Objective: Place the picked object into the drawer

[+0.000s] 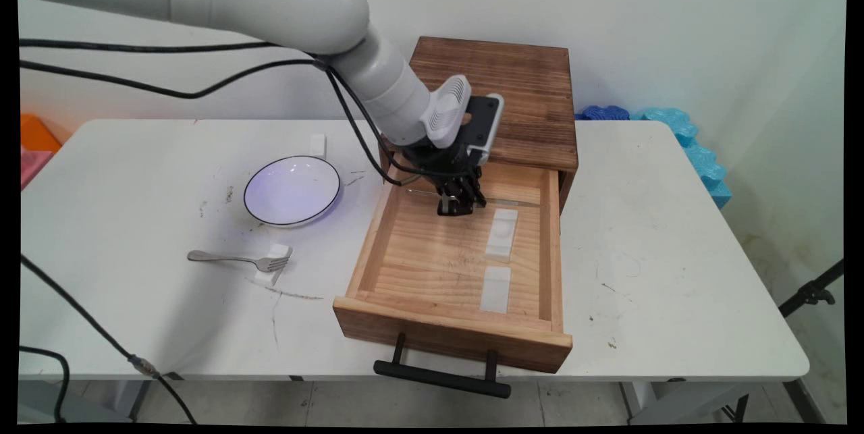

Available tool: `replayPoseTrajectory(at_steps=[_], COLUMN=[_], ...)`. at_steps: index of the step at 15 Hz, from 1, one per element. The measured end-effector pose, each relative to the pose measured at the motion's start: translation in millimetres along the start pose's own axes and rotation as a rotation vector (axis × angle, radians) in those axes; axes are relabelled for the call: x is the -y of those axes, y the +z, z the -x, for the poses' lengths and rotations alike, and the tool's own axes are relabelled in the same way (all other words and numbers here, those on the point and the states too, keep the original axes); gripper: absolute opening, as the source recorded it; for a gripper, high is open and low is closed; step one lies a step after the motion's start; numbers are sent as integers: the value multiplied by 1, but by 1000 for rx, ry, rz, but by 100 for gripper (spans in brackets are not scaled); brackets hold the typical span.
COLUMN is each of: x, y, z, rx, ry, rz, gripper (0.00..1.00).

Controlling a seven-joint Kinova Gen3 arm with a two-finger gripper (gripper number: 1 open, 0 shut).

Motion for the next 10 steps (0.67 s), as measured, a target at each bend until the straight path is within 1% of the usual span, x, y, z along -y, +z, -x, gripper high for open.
replayPoseTrajectory(at_steps=[10], x=[6], y=[43], z=[5], rx=[17], ry=[21], rz=[23], gripper=[0])
